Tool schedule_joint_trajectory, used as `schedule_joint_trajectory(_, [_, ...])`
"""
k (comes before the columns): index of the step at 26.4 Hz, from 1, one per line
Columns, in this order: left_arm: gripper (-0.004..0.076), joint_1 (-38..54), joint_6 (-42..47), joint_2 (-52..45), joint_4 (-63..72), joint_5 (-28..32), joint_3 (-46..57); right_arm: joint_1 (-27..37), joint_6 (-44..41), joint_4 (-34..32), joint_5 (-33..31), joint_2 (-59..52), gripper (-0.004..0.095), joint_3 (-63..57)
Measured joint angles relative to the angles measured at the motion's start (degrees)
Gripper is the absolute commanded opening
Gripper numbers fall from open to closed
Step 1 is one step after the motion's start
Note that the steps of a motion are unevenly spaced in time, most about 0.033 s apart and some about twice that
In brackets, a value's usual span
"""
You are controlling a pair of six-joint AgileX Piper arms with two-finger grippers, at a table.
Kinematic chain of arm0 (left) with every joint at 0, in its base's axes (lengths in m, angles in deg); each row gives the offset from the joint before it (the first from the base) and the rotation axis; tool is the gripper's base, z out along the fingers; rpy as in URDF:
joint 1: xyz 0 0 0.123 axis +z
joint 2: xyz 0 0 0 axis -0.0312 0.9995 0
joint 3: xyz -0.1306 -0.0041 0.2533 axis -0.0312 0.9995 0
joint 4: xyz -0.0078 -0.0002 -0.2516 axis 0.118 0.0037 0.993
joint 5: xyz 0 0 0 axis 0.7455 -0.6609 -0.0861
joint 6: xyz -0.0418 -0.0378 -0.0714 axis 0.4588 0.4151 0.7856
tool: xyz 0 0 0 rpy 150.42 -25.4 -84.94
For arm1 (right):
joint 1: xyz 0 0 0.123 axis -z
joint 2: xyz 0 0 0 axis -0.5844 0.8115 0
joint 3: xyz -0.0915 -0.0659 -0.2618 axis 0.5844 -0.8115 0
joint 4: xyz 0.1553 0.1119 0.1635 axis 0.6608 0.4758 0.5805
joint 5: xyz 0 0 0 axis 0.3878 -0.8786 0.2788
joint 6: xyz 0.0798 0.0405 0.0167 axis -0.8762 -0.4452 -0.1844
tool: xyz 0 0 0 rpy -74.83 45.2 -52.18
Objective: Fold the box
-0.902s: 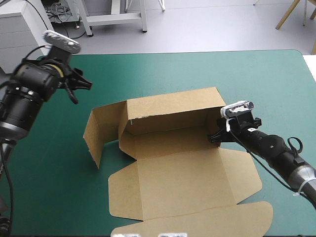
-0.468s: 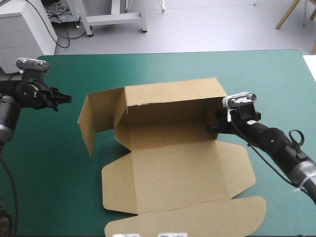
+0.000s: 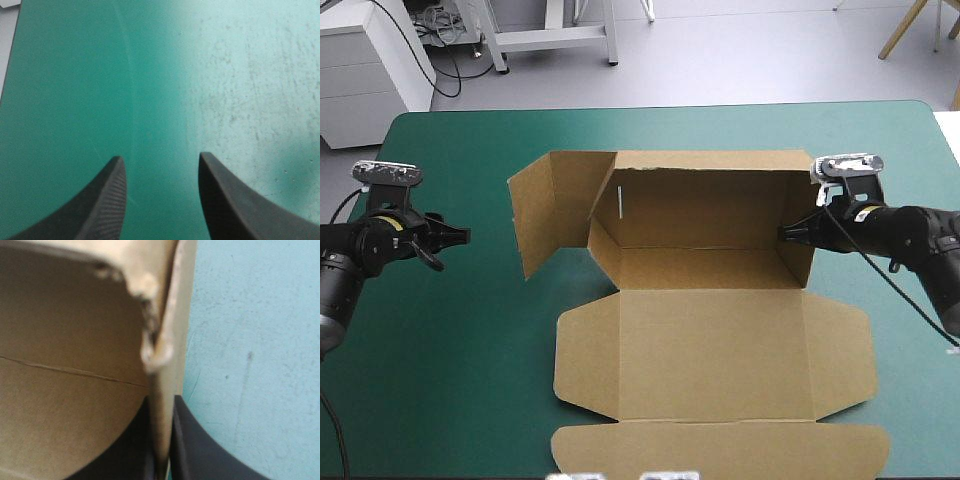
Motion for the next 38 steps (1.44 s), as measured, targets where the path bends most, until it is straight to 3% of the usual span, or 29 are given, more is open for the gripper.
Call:
schedule_joint_trajectory(5, [0.0325,0.0,-0.8,-1.4,0.0,0.3,0.1,0.6,-2.0,-2.5,-10.1,0.0,-0.0017,7.3])
schedule_joint_trajectory(13, [0.0325,0.0,-2.4,-1.4,0.0,0.3,0.2,0.6,-5.6,-5.7,-20.8,1.4,-0.0017,14.3])
schedule_joint_trajectory(30, [0.0324,0.0,-2.7,-1.4,0.0,0.4,0.2,0.6,-7.1,-5.6,-24.6,23.3,-0.0017,23.1])
schedule_joint_trajectory(33, [0.0324,0.0,-2.9,-1.4,0.0,0.4,0.2,0.6,-7.4,-5.8,-26.4,27.5,0.0119,27.8])
schedule_joint_trajectory(36, [0.0324,0.0,-3.1,-1.4,0.0,0.4,0.2,0.6,-7.4,-5.9,-25.7,31.2,0.0433,31.0])
schedule_joint_trajectory(38, [0.0324,0.0,-3.3,-1.4,0.0,0.3,0.2,0.6,-7.3,-6.1,-25.5,33.7,0.0586,33.2])
